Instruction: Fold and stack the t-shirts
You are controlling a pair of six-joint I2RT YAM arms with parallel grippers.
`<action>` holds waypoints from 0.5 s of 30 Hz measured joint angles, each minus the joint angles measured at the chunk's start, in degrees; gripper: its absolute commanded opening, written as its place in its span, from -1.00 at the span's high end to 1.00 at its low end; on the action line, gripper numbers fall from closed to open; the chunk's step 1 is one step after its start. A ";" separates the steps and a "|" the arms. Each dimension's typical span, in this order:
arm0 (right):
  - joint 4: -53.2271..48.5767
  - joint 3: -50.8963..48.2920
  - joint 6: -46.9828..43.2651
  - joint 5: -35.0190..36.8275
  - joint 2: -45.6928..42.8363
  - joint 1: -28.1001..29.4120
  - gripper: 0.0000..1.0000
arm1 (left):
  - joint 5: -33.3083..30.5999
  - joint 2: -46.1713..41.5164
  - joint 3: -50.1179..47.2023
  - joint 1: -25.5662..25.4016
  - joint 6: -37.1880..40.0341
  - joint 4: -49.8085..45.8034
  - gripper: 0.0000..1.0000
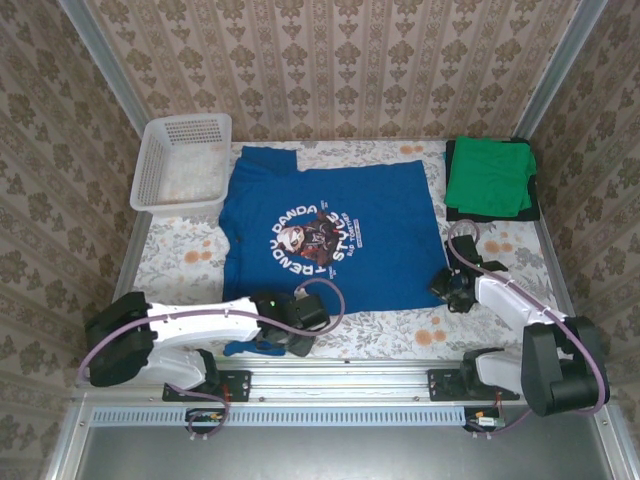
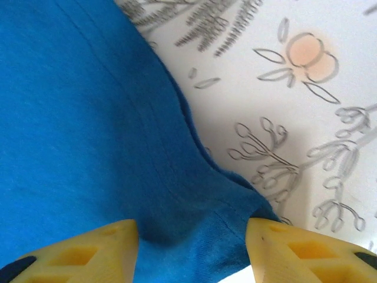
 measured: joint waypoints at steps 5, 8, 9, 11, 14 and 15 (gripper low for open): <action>0.94 0.02 0.02 -0.92 0.07 0.02 -0.04 | -0.07 2.03 -1.46 -0.13 -1.53 0.35 0.21; 1.44 0.02 0.02 -1.33 0.07 0.02 -0.02 | -0.55 2.10 -1.44 -0.13 -2.40 0.31 0.29; 1.55 0.00 0.02 -1.53 0.07 0.02 0.00 | -0.79 2.08 -1.44 -0.13 -2.62 0.22 0.32; 1.75 -0.04 0.04 -2.16 0.00 0.09 0.03 | -1.14 1.75 -1.55 -0.13 -2.97 0.15 0.38; 1.79 -0.04 0.07 -2.38 0.02 0.31 0.15 | -1.46 0.28 -2.75 -0.02 -3.63 0.37 0.53; 1.79 -0.04 0.07 -2.36 0.09 0.37 0.21 | -1.49 -0.55 -3.39 0.04 -3.85 0.37 0.68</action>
